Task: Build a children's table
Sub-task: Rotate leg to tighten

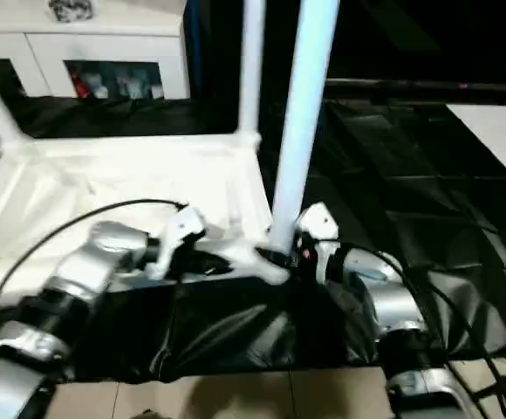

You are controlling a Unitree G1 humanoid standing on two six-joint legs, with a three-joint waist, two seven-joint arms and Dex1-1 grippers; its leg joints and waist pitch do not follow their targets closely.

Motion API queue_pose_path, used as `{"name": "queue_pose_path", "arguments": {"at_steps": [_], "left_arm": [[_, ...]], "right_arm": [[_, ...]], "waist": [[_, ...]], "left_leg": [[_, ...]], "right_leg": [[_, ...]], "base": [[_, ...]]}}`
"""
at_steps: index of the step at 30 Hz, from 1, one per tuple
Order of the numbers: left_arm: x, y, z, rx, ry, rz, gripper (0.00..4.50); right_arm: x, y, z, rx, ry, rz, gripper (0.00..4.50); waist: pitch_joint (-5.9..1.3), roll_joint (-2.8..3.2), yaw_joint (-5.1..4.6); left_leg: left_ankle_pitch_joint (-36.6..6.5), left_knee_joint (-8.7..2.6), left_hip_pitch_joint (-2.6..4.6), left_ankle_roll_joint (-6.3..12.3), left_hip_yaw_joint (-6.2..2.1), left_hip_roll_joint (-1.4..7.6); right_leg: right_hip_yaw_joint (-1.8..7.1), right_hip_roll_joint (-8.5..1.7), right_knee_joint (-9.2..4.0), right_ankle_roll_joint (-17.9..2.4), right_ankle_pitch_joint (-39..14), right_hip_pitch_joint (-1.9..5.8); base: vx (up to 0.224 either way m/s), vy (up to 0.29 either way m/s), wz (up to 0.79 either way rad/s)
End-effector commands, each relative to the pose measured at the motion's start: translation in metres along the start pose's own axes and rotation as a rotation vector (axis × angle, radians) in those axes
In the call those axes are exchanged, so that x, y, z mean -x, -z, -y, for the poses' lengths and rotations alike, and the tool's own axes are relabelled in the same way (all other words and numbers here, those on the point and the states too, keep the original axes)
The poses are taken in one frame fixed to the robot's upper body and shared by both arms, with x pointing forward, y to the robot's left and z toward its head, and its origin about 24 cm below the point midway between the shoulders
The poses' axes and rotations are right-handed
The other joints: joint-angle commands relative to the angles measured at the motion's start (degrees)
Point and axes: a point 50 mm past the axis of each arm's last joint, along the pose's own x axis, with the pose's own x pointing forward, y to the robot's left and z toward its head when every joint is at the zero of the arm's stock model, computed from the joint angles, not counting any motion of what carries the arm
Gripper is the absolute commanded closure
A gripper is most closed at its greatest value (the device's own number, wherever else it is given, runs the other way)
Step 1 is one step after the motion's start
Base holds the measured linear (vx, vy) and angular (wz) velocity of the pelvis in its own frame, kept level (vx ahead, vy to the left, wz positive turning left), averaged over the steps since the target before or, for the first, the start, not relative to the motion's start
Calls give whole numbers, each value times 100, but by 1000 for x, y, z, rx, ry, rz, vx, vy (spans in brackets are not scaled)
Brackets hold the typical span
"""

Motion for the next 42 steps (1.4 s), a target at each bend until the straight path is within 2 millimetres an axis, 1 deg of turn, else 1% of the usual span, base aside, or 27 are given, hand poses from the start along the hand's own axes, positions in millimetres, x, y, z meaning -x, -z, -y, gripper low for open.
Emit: {"name": "queue_pose_path", "arguments": {"at_steps": [1,6,11,12,14,15,17,19,20,21,23,24,25,26,27,28,30,31,32,33,35,36,37,38,39,41,42], "left_arm": [[-23,-29,3,-19,-79,87,450],[-36,-33,6,-40,-105,107,450],[-35,-33,6,-86,-89,105,450],[-35,-33,6,-86,-89,105,450],[-31,-33,5,-134,-81,107,450],[-31,-32,5,-138,-79,105,450],[-27,-31,4,-158,-72,100,450],[-23,-32,2,-150,-97,113,450],[-22,-32,1,-147,-102,115,450],[-14,-34,-1,-135,-129,148,423],[-14,-34,-2,-135,-129,149,395],[-2,-33,-1,-96,-120,178,395],[-1,-33,-1,-93,-119,180,393],[3,-31,-1,-81,-115,185,386],[11,-28,0,-77,-117,182,373],[15,-25,0,-75,-121,180,360],[22,-22,2,-66,-111,179,351],[27,-20,3,-64,-102,175,344],[34,-18,4,-58,-89,166,334],[34,-18,4,-58,-88,165,322],[44,-16,6,-48,-68,152,305],[73,-9,16,-8,-1,108,293],[77,-7,18,-1,10,100,293],[83,-5,21,9,24,86,283],[88,-2,24,20,37,72,260],[94,2,29,38,52,55,254],[100,6,34,63,60,39,249]], "right_arm": [[-29,25,-38,-126,-37,-62,253],[-51,20,-55,-182,64,-20,253],[-53,15,-54,-174,79,4,253],[-53,15,-54,-174,79,4,218],[-49,12,-46,-174,97,19,218],[-48,11,-44,-164,104,18,179],[-40,6,-35,-121,135,22,177],[-27,0,-24,-100,146,42,177],[-25,-1,-23,-98,146,45,177],[-5,-5,-13,-73,126,61,177],[-4,-5,-12,-73,125,61,177],[17,-8,-3,-27,107,70,177],[19,-9,-2,-24,105,70,177],[27,-10,0,-10,98,74,177],[34,-12,3,16,90,79,177],[40,-14,4,35,86,81,177],[48,-18,7,65,92,83,177],[54,-20,9,78,97,83,177],[63,-22,11,84,92,86,177],[63,-22,11,84,91,85,177],[71,-25,10,86,65,81,177],[82,-28,-6,85,-116,49,177],[83,-28,-9,84,-147,43,177],[83,-28,-13,80,-191,32,177],[84,-27,-16,77,-231,21,177],[84,-26,-20,72,-273,5,177],[83,-23,-23,59,-308,-15,177]], "waist": [[-286,50,-47],[-269,67,-142],[-263,71,-172],[-260,70,-177],[-263,66,-172],[-269,42,-160],[-266,-54,-169],[-280,-37,-127],[-301,-25,-98],[-294,-88,-74],[-309,-66,-34],[-335,-65,-30],[-368,-46,-3],[-356,-60,-10],[-355,198,-59],[-351,218,-103],[-393,111,-126],[-386,36,-125],[-362,58,-90],[-350,134,-59],[-313,132,-47],[-298,-1,-15],[-309,67,18],[-288,83,10],[-257,109,-65],[-234,65,-80],[-226,-9,-85]], "left_leg": [[-1777,-474,59,-63,-138,210],[-2173,-495,74,-37,-165,183],[-2377,-512,92,-30,-186,193],[-2392,-517,88,-24,-187,198],[-2350,-515,86,-4,-182,197],[-2242,-521,78,29,-179,206],[-2148,-524,49,71,-166,208],[-2000,-522,45,102,-171,217],[-1737,-504,40,148,-142,234],[-1582,-501,19,211,-131,236],[-1409,-468,14,299,-110,245],[-1199,-441,-14,350,-99,235],[-900,-414,-53,406,-111,261],[-787,-402,-74,469,-106,250],[-748,-404,-43,530,-113,260],[-734,-375,-79,520,-125,231],[-590,-317,-87,700,-94,175],[-531,-309,-107,797,-78,164],[-525,-307,-80,898,-62,190],[-600,-315,-65,849,-70,208],[-854,-350,-40,709,-72,232],[-953,-377,-55,642,-91,247],[-998,-394,-25,590,-106,281],[-1002,-405,-48,611,-111,291],[-1233,-438,-25,519,-91,266],[-1453,-444,5,383,-87,258],[-1506,-444,18,361,-73,255]], "right_leg": [[230,-310,-517,-1039,-2077,182],[202,-307,-604,-837,-2608,163],[203,-317,-649,-687,-2903,136],[206,-319,-653,-687,-2900,130],[212,-326,-655,-702,-2855,128],[221,-336,-643,-714,-2804,137],[222,-330,-639,-716,-2764,146],[234,-346,-611,-707,-2688,167],[253,-337,-572,-817,-2228,160],[253,-333,-535,-889,-1998,183],[261,-335,-498,-965,-1682,186],[259,-337,-454,-1086,-1343,201],[250,-355,-375,-1218,-804,275],[238,-331,-353,-1276,-593,261],[213,-280,-368,-1421,-91,246],[206,-266,-302,-1515,108,273],[215,-271,-266,-1627,417,332],[217,-276,-278,-1630,360,329],[222,-290,-318,-1597,-81,284],[221,-295,-334,-1548,-461,262],[221,-282,-382,-1426,-999,233],[224,-311,-362,-1332,-1250,270],[233,-332,-329,-1322,-1269,288],[245,-319,-345,-1273,-1283,263],[225,-250,-401,-1244,-1451,196],[234,-267,-434,-1210,-1745,175],[239,-269,-460,-1179,-1884,157]], "base": [[0,0,0],[0,0,0],[0,0,0],[0,0,0],[0,0,0],[0,0,0],[0,0,0],[0,0,0],[0,0,0],[0,0,0],[0,0,0],[0,0,0],[0,0,0],[0,0,0],[59,6,-6],[59,6,-6],[0,0,0],[0,0,0],[0,0,0],[0,0,0],[0,0,0],[0,0,0],[0,0,0],[0,0,0],[0,0,0],[0,0,0],[0,0,0]]}}
